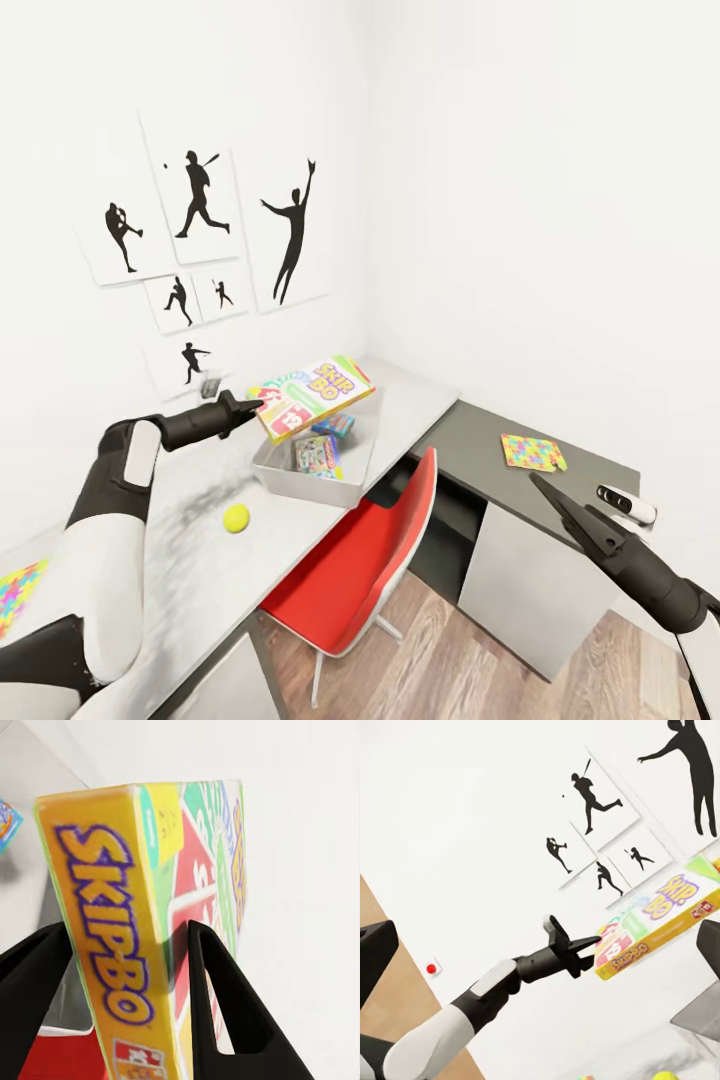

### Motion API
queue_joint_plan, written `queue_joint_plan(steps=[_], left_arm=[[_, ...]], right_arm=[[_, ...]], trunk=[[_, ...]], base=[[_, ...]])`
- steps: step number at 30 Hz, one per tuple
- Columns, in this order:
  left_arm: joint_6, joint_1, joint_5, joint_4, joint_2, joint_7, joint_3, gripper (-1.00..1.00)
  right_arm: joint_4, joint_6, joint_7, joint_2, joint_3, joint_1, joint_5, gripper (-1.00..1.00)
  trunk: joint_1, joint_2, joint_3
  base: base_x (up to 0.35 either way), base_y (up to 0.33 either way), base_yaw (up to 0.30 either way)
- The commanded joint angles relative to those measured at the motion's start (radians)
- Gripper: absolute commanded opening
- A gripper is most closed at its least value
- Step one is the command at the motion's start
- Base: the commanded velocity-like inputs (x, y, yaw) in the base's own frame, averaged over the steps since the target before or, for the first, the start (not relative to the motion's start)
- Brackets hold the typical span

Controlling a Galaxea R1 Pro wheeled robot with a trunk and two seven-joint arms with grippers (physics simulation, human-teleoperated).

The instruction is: Put all the toys in the child's room - the three board games (two on the bed and one on the table), the two jigsaw puzzles on the table, and the tennis ball on the table - inside the toy box on the table in the child's room.

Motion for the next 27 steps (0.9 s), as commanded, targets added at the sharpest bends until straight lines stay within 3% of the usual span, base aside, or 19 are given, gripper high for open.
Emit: queue_joint_plan(steps=[1,11,16,19,27], left_arm=[[0.005,-0.002,-0.001,0.000,-0.005,0.002,0.006,-1.00],[-0.027,-0.002,-0.006,0.001,-0.037,0.033,0.014,-1.00],[-0.100,-0.002,0.002,0.002,-0.075,0.166,0.015,-1.00],[-0.126,-0.002,0.036,0.002,-0.089,0.250,0.026,-1.00],[-0.207,-0.002,0.074,-0.001,-0.097,0.348,0.061,-1.00]], right_arm=[[0.000,0.009,0.001,0.000,0.000,-0.001,-0.004,1.00],[0.000,0.010,0.001,0.000,0.000,-0.001,-0.003,1.00],[0.000,0.010,0.001,0.000,0.000,-0.001,-0.003,1.00],[0.000,0.010,0.001,0.000,-0.001,-0.001,-0.003,1.00],[0.000,0.010,0.001,0.000,-0.001,-0.001,-0.003,1.00]], trunk=[[0.001,-0.002,-0.002],[0.001,-0.002,-0.002],[0.001,-0.002,-0.002],[0.001,-0.002,-0.002],[0.001,-0.002,-0.002]], base=[[-0.005,-0.008,-0.015],[-0.033,-0.216,-0.003],[-0.002,-0.074,0.000],[0.000,-0.068,0.000],[0.053,-0.048,0.000]])
